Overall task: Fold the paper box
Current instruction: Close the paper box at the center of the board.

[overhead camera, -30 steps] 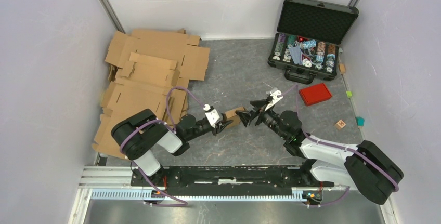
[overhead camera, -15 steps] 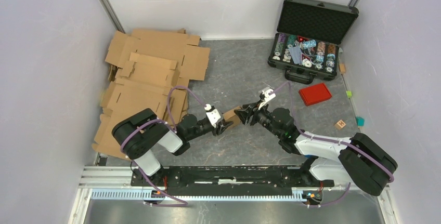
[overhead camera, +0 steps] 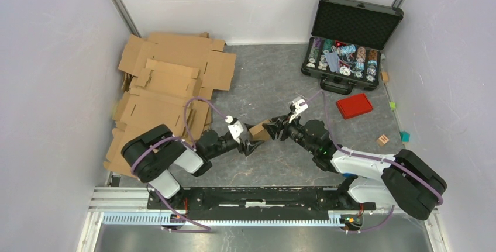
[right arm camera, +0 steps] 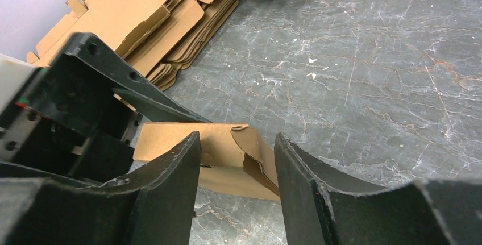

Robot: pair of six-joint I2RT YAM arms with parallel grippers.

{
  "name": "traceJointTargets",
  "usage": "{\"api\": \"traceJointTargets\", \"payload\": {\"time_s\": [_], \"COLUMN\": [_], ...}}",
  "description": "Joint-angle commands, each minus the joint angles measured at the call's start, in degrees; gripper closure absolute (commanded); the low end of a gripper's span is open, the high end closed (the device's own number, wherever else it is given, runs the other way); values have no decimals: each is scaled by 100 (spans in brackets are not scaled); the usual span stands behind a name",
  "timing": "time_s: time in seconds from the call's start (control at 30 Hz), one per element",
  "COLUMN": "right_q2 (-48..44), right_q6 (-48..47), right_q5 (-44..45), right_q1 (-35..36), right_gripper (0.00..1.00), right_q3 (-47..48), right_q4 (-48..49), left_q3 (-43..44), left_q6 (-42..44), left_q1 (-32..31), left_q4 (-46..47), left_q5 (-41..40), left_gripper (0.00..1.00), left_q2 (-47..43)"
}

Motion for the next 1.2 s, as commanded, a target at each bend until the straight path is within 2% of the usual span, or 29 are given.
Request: {"api": "traceJointTargets", "payload": {"time_s": [0.0, 0.13, 0.23, 0.33, 0.5, 0.6, 0.73, 0.87, 1.03, 1.17], "right_q2": [-25, -41, -49, -76, -149, -190, -224, -232, -936, -1528], "right_q6": [-268, -291, -298, -282, -315, -355, -445, -567, -1284, -1819], "right_q5": [64, 64, 64, 56, 23, 44, 64, 63, 200, 485], "right_q1": [62, 71, 69, 71, 71, 71, 70, 71, 70, 71], "right_gripper": [44, 44, 44, 44, 43, 42, 41, 39, 32, 28], "right_q3": [156, 184, 175, 167, 240, 332, 439, 624, 615, 520], "right_q4": [-626, -663, -636, -624, -698, -862, -973, -1148, -1574, -2295], "left_q3": [-49, 45, 328, 781, 947, 1129, 1197, 1352, 1696, 1805], "left_q6": [-525, -734, -853, -684, -520, -288, -48, 392, 1085, 1427], "left_q1": [22, 23, 23, 23, 23, 23, 22, 22, 23, 43], "left_q4": [367, -492, -1845, -3127, -3314, -3821, -4112, -4593, -5209, -5133], "left_q5": [142, -141, -464, -571, -349, -354, -372, -350, -110, 96], "left_gripper": [27, 26, 25, 30, 32, 39, 40, 63, 66, 68], "left_q2": [-568, -1303, -1825, -2044, -1879, -1902, -2021, -2159, -2021, -1849]}}
